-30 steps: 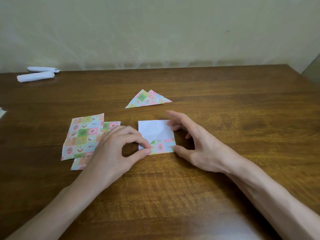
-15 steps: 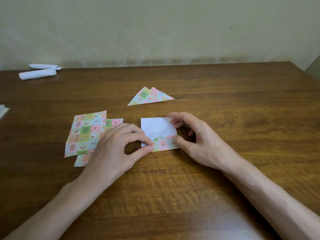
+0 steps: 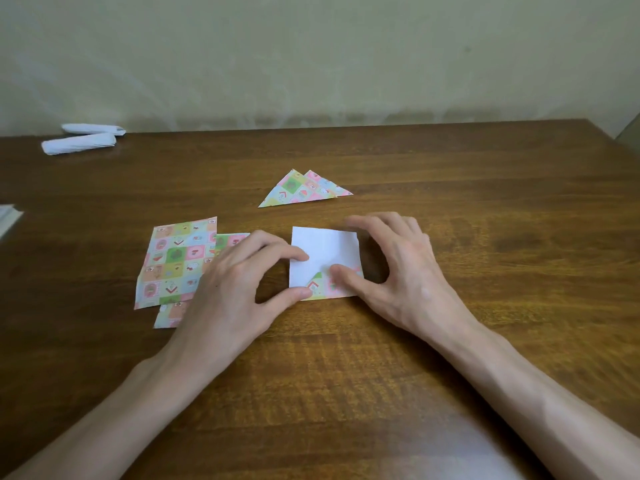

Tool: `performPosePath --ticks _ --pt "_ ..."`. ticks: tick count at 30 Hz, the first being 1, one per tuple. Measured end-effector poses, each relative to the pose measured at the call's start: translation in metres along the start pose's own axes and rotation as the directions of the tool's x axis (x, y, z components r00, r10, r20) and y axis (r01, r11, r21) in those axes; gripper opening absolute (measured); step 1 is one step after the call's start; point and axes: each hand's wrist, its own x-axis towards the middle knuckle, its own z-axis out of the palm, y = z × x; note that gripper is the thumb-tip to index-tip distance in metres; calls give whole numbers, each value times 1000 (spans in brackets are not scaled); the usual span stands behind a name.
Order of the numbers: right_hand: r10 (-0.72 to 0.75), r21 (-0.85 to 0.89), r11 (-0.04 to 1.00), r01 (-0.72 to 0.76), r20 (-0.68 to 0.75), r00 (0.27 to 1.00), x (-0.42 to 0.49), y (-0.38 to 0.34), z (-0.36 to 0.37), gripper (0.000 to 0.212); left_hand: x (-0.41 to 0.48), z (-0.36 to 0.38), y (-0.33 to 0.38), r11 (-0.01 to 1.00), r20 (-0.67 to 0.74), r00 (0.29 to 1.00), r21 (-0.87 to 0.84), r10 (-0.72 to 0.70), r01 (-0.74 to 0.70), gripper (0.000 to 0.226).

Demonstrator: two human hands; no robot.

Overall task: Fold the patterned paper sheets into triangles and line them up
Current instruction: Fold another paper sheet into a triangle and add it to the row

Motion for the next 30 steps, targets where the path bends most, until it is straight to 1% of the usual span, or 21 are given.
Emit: performPosePath --ticks 1,3,5,6,8,10,11,14,16,18,19,20,21,23,24,27,30 --pt "18 -3 1000 -18 -2 1000 1 -1 -1 58 0 0 0 1000 -4 1000 7 -8 8 40" --pt "35 16 999 -35 3 999 1 -2 -1 51 1 1 1 999 -19 999 14 -38 38 47" --pt "36 77 996 -36 -1 999 1 -1 -2 44 1 2 0 997 -26 997 17 -72 72 58" --pt "47 115 992 -46 -8 999 2 0 -4 44 1 2 0 996 -18 996 22 -86 87 63" --pt "100 178 979 -99 2 995 4 1 -9 44 1 1 1 995 -1 995 34 -98 98 69" --pt "132 195 971 -141 58 990 6 0 -11 38 1 1 1 995 -3 997 62 -79 80 67" --pt "127 191 971 -142 86 988 6 0 -11 32 1 1 1 994 -12 998 86 -61 62 65" --pt "111 211 968 -138 135 985 5 -2 -12 7 2 1 3 991 -61 997 129 -40 48 65" --pt "126 237 959 -155 132 983 4 -2 -14 7 2 0 4 992 -103 994 120 -34 46 63" --pt "159 246 954 -173 77 984 5 -3 -16 3 1 -1 6 994 -107 994 113 11 2 50" --pt "168 254 951 -176 53 984 6 -3 -17 3 1 -1 6 994 -86 995 106 48 -39 41" --pt "177 264 947 -181 41 983 6 -4 -17 13 0 0 6 992 -51 995 98 85 -80 35" --pt "178 277 943 -183 42 983 5 -5 -17 24 -1 2 6 989 -11 994 94 111 -110 33" --pt "171 283 941 -184 73 983 5 -10 -18 44 -3 5 6 985 55 991 115 120 -126 39" --pt "168 289 938 -190 100 981 4 -12 -20 51 -3 6 6 982 73 990 136 121 -130 42" --pt "151 312 929 -200 176 973 5 -15 -25 56 -3 5 6 968 91 985 195 144 -159 47" --pt "136 368 908 -200 194 972 4 -13 -27 57 -3 6 5 956 83 980 218 180 -194 45"
